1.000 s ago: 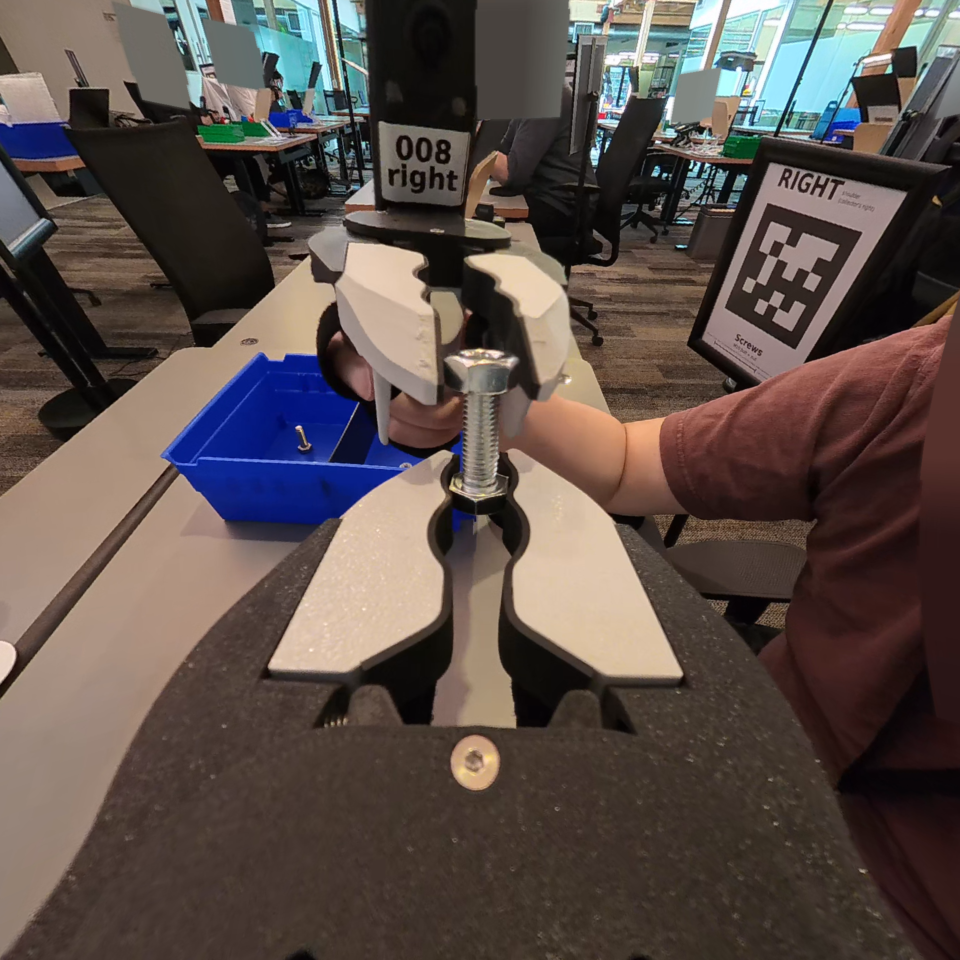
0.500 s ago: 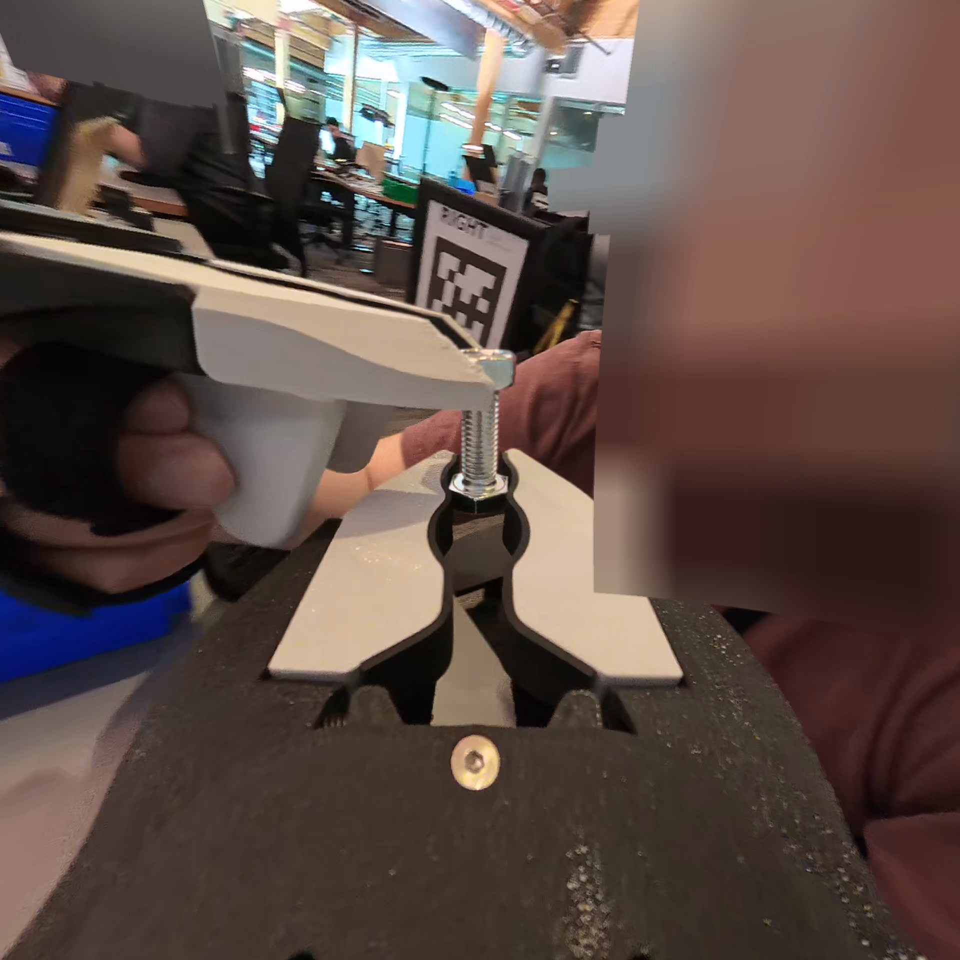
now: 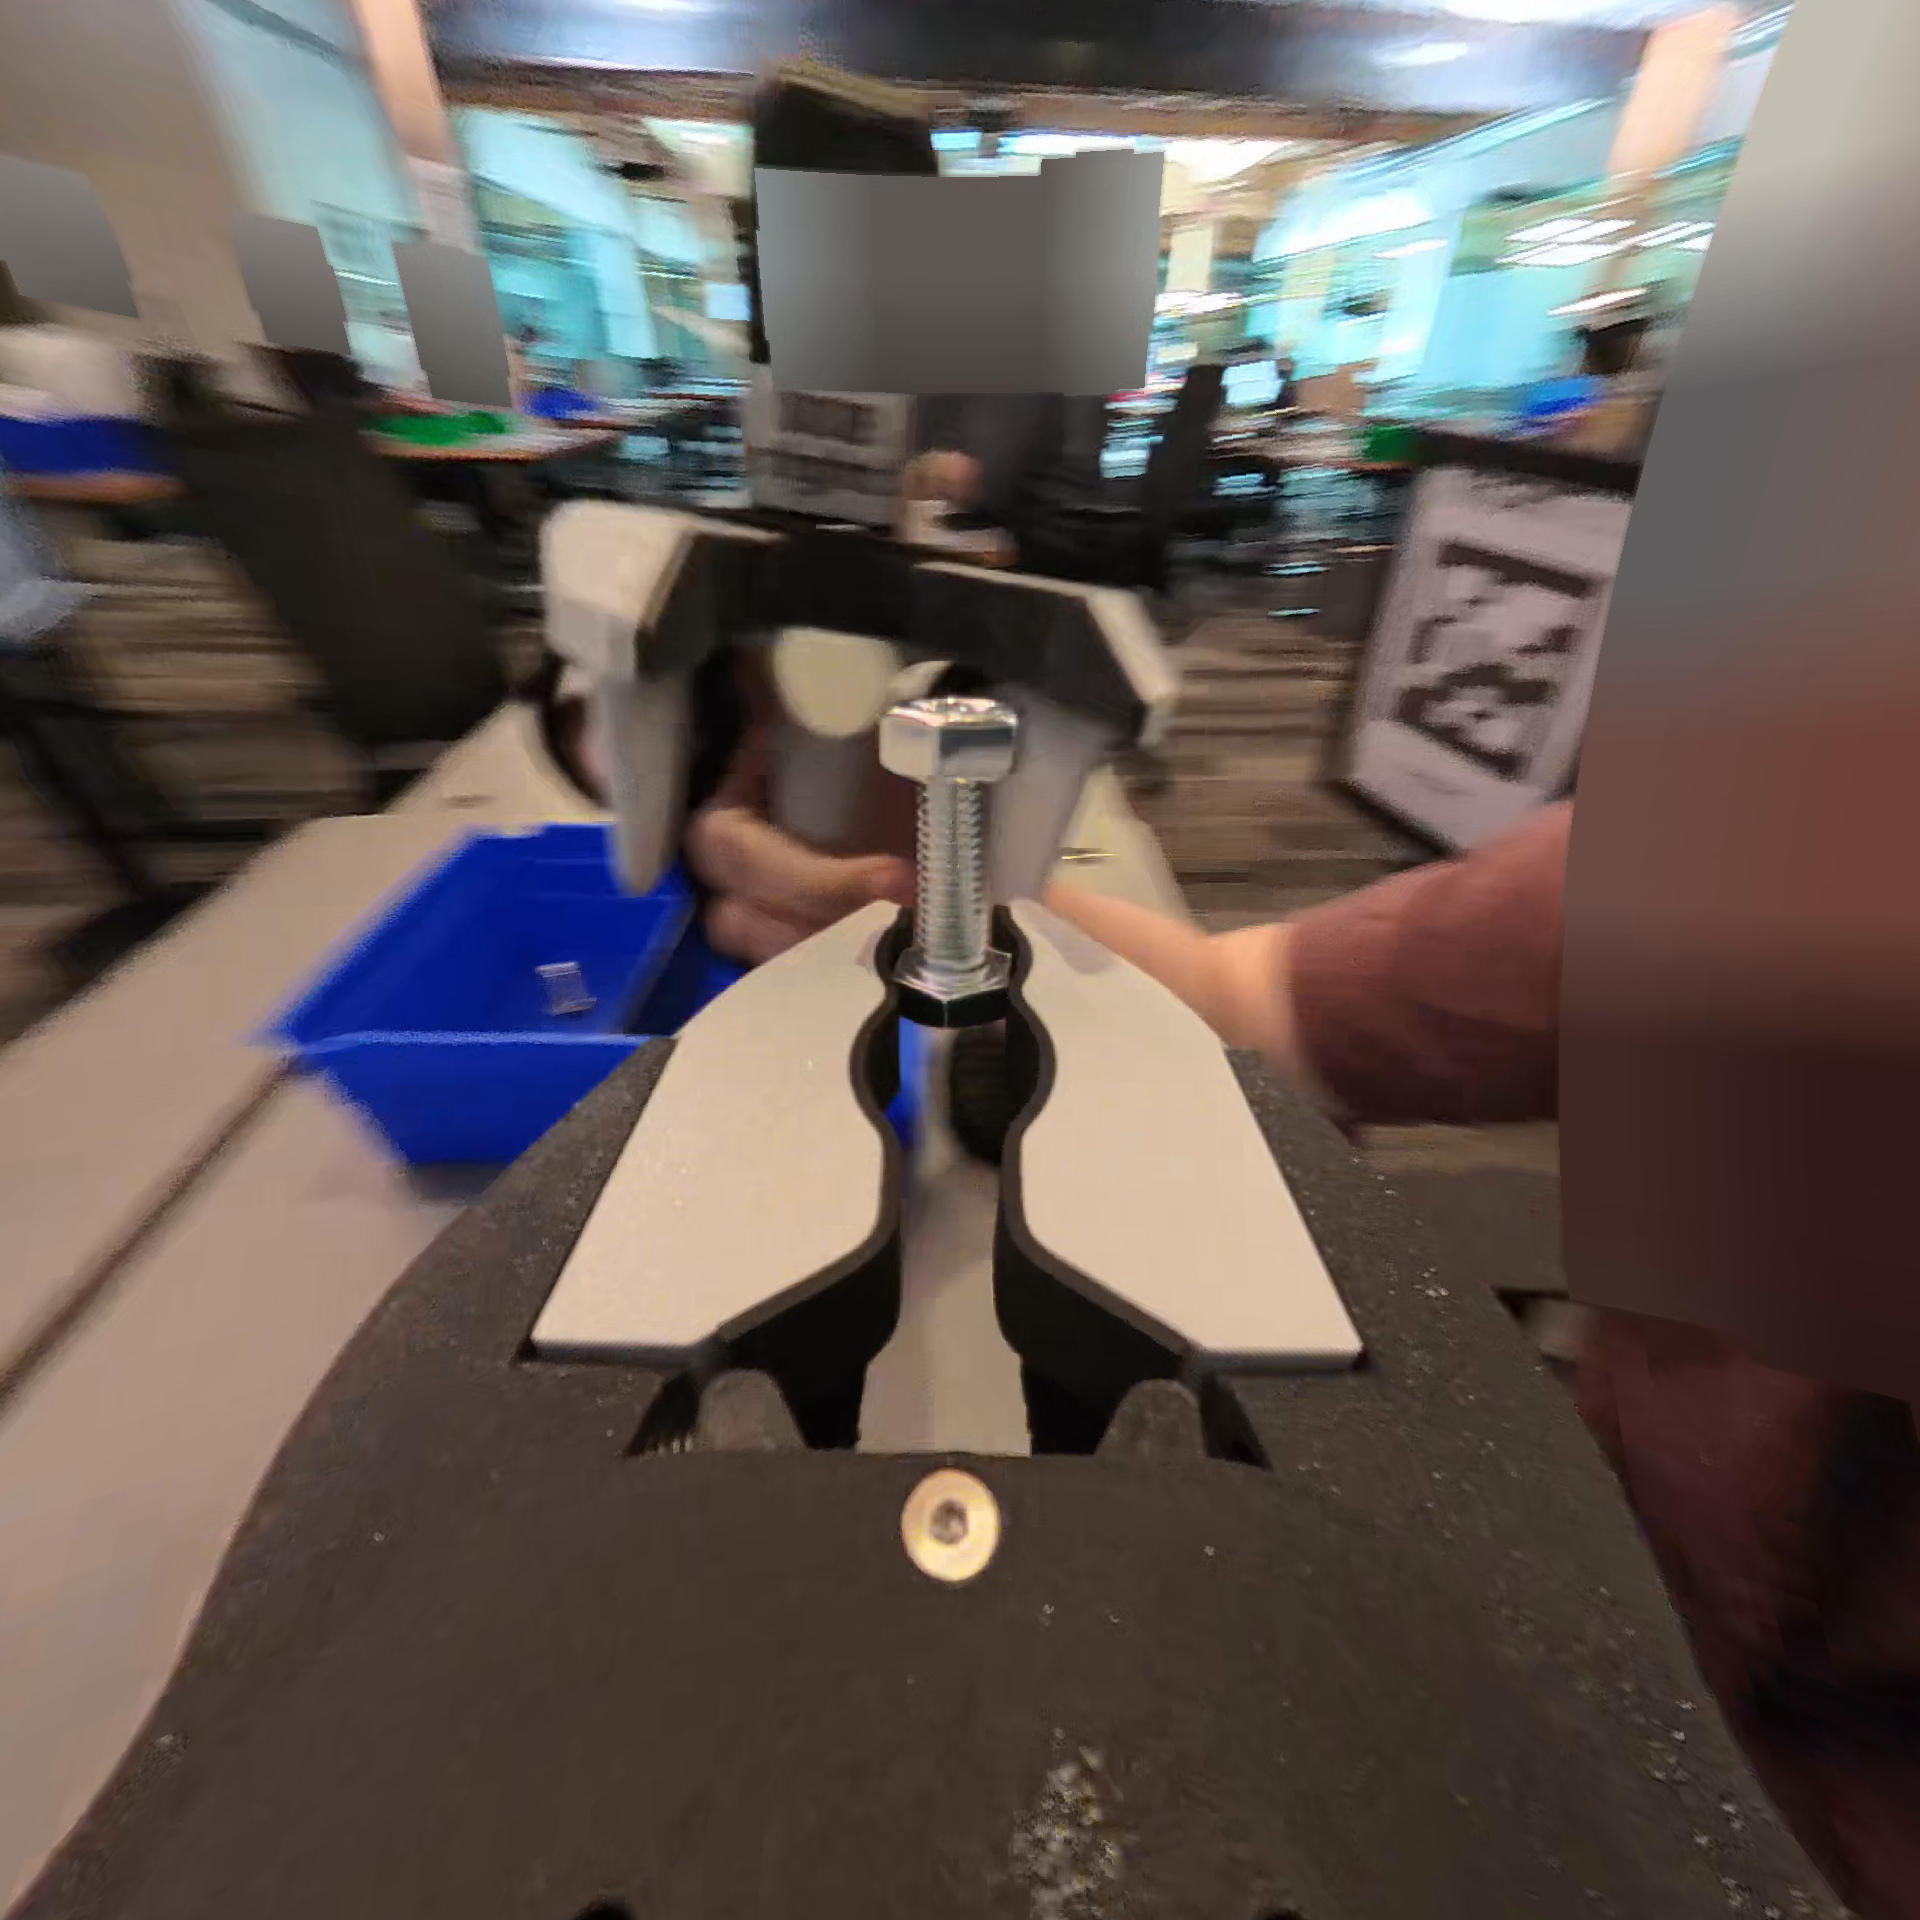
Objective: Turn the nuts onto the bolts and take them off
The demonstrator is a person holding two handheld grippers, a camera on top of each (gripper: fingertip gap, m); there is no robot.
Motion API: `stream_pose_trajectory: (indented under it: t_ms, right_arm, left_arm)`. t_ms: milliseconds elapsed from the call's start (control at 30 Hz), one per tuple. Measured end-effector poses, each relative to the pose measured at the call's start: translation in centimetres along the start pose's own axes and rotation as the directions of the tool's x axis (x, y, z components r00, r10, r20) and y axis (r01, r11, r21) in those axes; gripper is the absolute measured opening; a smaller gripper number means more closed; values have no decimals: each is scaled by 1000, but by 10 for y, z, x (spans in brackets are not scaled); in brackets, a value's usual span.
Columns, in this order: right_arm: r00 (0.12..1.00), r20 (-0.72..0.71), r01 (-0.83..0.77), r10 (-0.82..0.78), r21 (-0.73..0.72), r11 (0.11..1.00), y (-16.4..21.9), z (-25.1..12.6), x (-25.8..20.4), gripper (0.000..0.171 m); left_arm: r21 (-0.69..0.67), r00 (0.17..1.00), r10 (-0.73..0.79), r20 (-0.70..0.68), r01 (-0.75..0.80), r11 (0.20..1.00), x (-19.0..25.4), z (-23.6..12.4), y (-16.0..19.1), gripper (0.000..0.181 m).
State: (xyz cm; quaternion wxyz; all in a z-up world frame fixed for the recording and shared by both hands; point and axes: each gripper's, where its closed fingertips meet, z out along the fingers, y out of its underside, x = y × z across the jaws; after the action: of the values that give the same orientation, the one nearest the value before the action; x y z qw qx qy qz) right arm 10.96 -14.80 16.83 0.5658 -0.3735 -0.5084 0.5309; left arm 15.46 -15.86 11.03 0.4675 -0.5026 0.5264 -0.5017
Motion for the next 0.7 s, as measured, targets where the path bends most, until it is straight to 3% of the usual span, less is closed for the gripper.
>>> stream_pose_trajectory:
  t_ms: [100, 233, 467, 700]
  right_arm:
    - [983, -177, 38, -44, -35, 999, 1, 7, 14, 57]
    - [929, -360, 66, -90, -80, 995, 7, 10, 29, 45]
    - [908, -420, -11, -20, -71, 997, 12, 5, 39, 35]
    - [931, -366, -46, 10, -91, 995, 17, 5, 38, 19]
  left_arm:
    - [-20, 962, 103, 255, -101, 995, -32, -12, -3, 14]
    - [-2, 921, 100, 376, -107, 994, -48, -20, -6, 14]
    - [10, 901, 74, 428, -86, 996, -59, -27, -6, 14]
    - [4, 912, 59, 405, -67, 998, -57, -23, -3, 14]
